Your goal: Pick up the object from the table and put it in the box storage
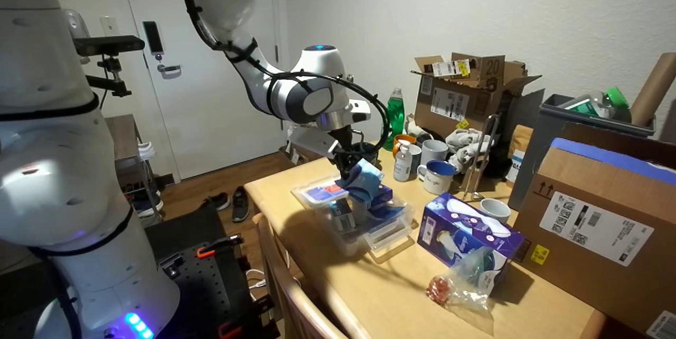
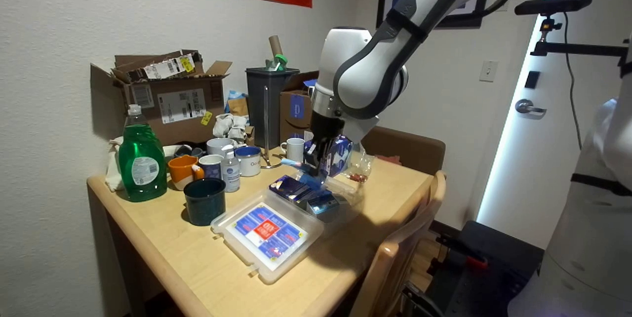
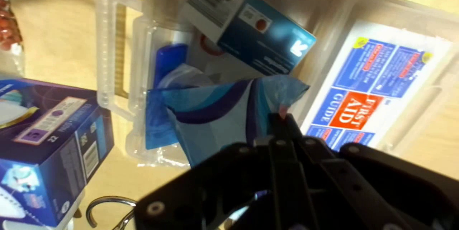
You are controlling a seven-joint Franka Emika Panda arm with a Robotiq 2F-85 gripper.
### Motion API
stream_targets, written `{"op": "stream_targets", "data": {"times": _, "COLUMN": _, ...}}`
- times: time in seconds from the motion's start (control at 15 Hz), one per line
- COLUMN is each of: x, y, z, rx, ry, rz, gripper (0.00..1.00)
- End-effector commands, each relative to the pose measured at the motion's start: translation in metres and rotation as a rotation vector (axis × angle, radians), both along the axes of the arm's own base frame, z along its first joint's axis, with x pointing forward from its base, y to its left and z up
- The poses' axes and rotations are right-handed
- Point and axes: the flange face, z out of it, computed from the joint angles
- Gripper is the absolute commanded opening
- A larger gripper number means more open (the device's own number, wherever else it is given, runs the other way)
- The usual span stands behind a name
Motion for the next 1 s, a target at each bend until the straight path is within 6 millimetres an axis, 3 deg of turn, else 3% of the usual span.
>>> {"op": "stream_targets", "data": {"times": 0.0, "x": 0.0, "y": 0.021, "z": 0.003, "rx": 0.044, "ry": 0.006, "rz": -0.106, "gripper": 0.0}}
{"op": "stream_targets", "data": {"times": 0.47, "x": 0.018, "y": 0.007, "z": -0.004, "rx": 0.039, "ry": 0.024, "rz": -0.326, "gripper": 0.0}}
{"op": "stream_targets", "data": {"times": 0.93, "x": 0.052, "y": -0.013, "z": -0.032, "rx": -0.053, "ry": 0.1, "rz": -0.258, "gripper": 0.0}}
